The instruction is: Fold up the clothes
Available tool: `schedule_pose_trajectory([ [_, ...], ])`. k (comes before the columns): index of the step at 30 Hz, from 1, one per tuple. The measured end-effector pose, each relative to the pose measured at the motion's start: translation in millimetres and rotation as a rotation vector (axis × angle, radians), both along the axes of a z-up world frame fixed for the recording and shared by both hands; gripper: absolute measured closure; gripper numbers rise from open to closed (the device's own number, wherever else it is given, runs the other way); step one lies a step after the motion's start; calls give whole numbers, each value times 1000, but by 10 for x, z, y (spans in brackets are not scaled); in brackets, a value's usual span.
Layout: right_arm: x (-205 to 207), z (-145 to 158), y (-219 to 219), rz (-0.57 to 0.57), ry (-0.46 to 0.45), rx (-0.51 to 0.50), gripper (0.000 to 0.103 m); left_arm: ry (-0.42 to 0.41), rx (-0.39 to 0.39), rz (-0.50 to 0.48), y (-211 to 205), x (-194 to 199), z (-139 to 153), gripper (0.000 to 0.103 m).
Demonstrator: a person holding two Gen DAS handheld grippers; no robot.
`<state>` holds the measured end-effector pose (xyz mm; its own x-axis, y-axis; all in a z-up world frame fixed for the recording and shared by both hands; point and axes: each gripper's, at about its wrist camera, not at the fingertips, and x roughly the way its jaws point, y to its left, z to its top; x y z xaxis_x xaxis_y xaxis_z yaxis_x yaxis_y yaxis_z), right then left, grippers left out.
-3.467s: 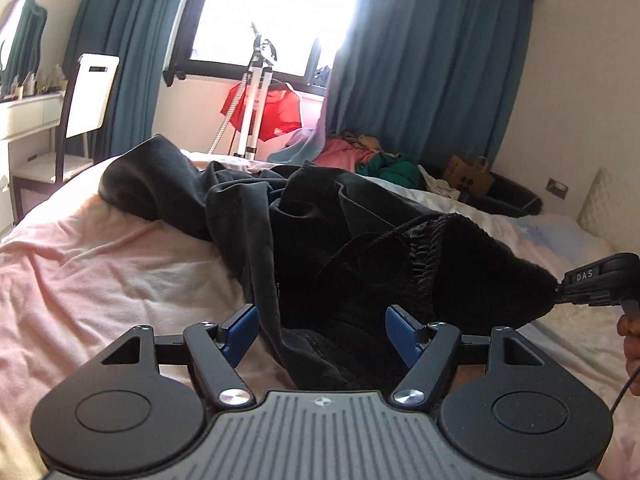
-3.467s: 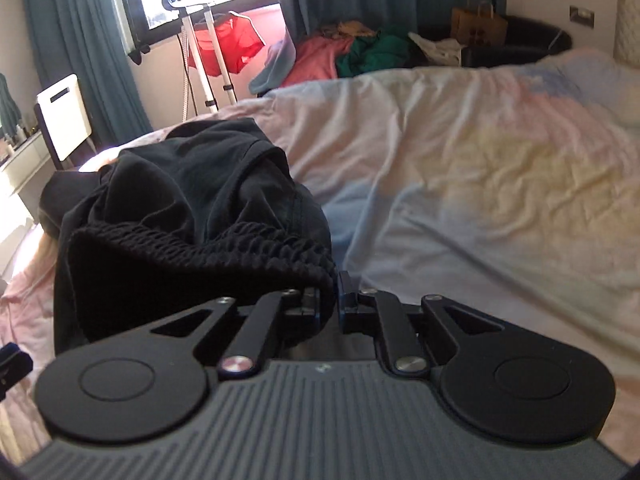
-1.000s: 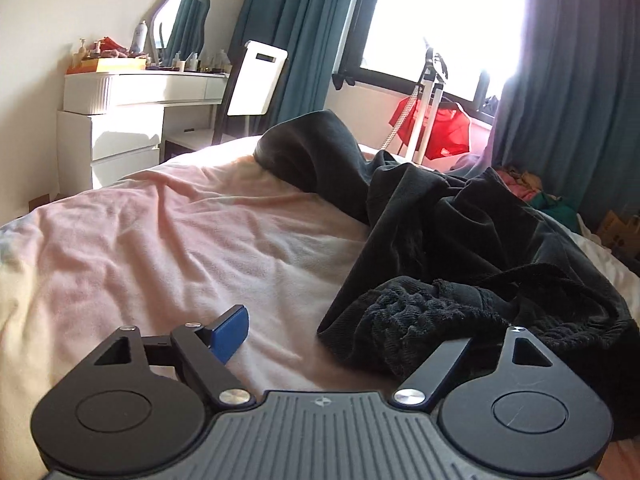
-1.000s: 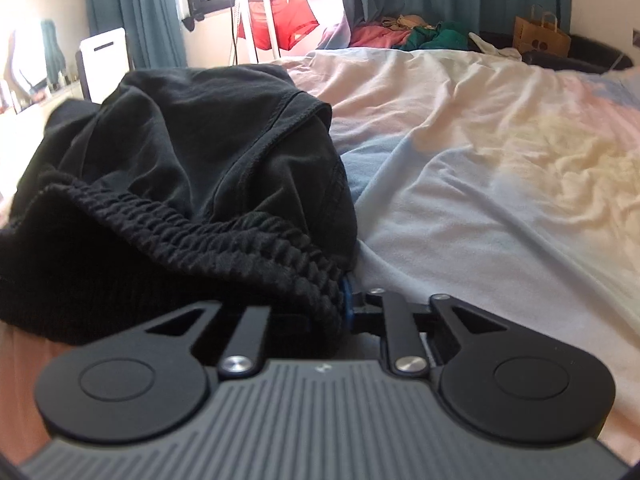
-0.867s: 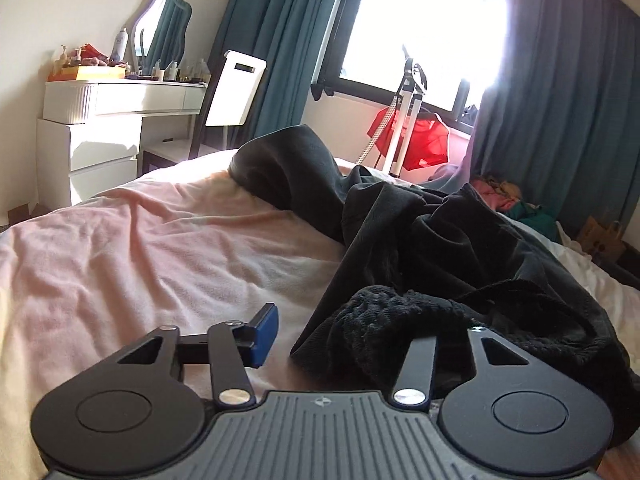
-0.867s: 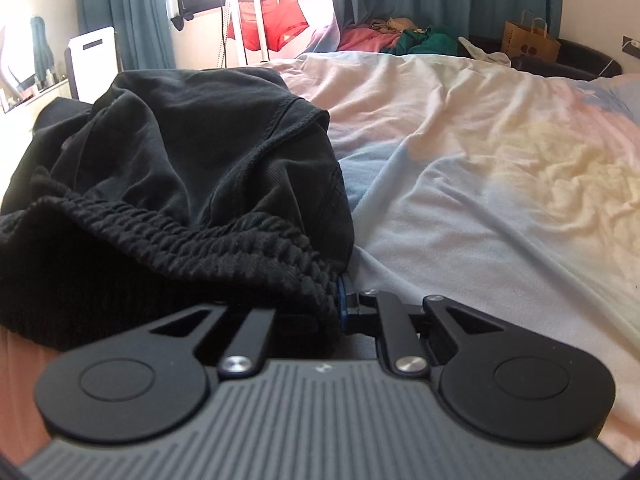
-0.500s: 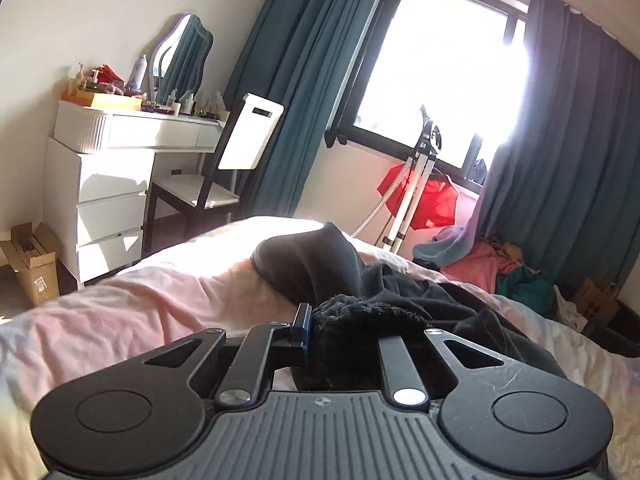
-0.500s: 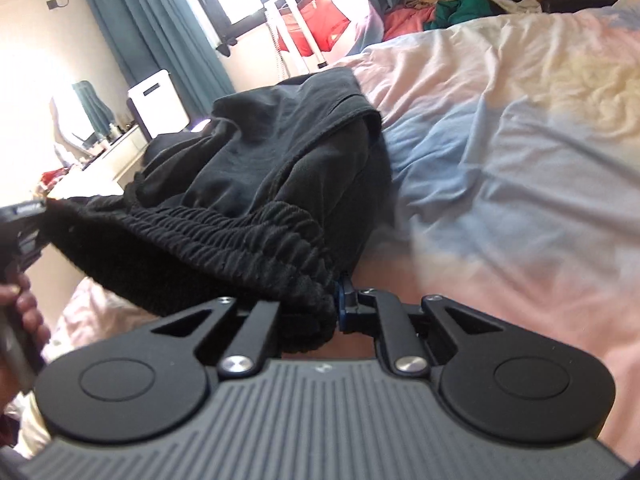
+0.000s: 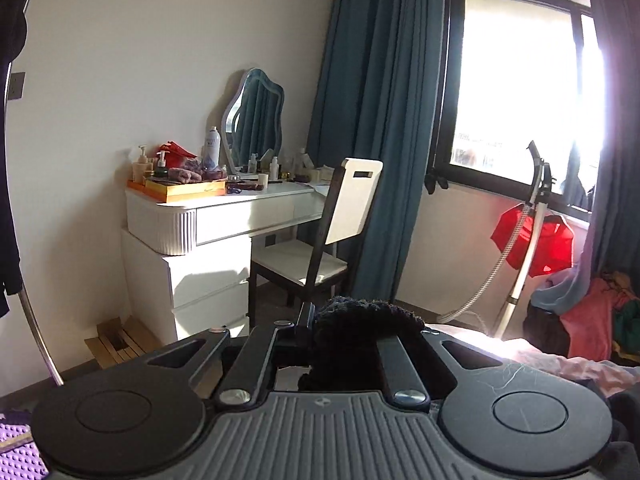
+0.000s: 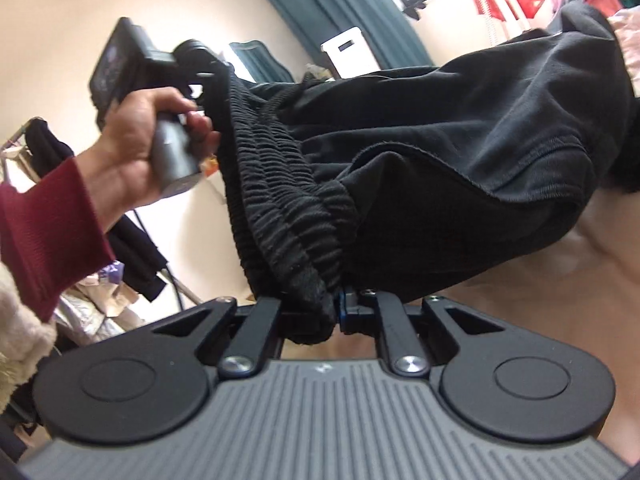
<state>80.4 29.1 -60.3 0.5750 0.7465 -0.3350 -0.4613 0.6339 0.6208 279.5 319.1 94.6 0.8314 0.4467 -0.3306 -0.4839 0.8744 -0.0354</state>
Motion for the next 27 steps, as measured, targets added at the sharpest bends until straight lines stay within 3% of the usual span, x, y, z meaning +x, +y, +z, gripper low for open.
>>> schedule_pose_trajectory([
  [4, 254, -247, 568, 59, 36, -25, 91, 100, -14, 27, 416, 383, -629, 93],
  [7, 429, -504, 773, 81, 75, -77, 89, 205, -50, 17, 668, 535, -1159, 93],
  [10, 477, -570, 800, 99, 90, -79, 85, 235, -105, -9, 901, 507, -1455, 89],
  [14, 460, -470, 809, 119, 87, -93, 77, 176, -157, -24, 1037, 253, -1448, 72],
  [18, 342, -349, 829, 194, 64, -112, 30, 218, -94, 3, 1035, -26, -1333, 21],
  [20, 203, -254, 834, 210, 32, -138, 21, 244, -50, 2, 1019, -242, -1285, 14],
  [21, 128, -201, 836, 215, 12, -155, 20, 256, -33, -5, 1013, -364, -1266, 5],
  [22, 61, -151, 837, 220, -3, -169, 20, 266, -20, -13, 988, -484, -1246, 0],
  [27, -206, 177, 613, 170, -74, -216, 20, 245, -20, -78, 706, -1117, -1043, 1],
])
